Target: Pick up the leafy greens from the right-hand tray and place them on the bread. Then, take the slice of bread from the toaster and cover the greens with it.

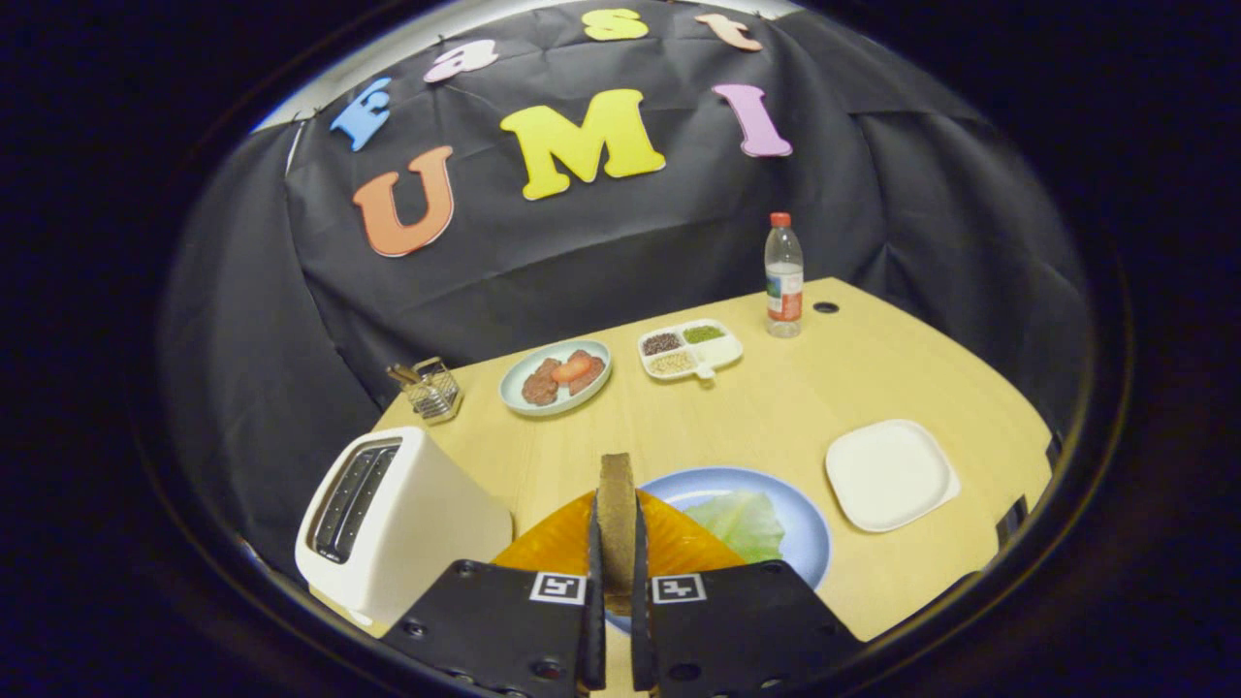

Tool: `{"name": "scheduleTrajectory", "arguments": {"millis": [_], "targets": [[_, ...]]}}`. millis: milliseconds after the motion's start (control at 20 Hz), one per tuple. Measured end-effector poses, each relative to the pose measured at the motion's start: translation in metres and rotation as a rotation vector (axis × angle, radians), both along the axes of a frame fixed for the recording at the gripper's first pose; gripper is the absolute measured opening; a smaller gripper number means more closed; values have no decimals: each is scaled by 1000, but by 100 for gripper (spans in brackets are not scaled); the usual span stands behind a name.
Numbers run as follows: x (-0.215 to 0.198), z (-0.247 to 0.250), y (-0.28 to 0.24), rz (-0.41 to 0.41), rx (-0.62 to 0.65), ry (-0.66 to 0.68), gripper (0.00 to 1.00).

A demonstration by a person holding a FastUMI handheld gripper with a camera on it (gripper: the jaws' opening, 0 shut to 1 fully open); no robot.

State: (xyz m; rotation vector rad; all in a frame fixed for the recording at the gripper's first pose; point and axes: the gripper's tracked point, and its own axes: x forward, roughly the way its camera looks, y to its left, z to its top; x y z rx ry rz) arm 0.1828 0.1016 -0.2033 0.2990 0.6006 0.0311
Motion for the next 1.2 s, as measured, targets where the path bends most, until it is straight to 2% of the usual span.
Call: {"name": "scheduleTrajectory", "arguments": {"millis": [250,600,700,800,850,900,1050,1200], "targets": [[4,-32,-40,-20,26,20,10],[5,-64,-66,39,-145,0,11],[5,-73,-70,40,-166,0,16],[4,-79,-76,32,-174,14,26],[3,-80,-83,17,-195,17,27],[3,-83,-87,10,-210,20,38],[-1,-87,-91,28,-274,7,50],[-3,-76,-95,35,-328,-39,55]]}}
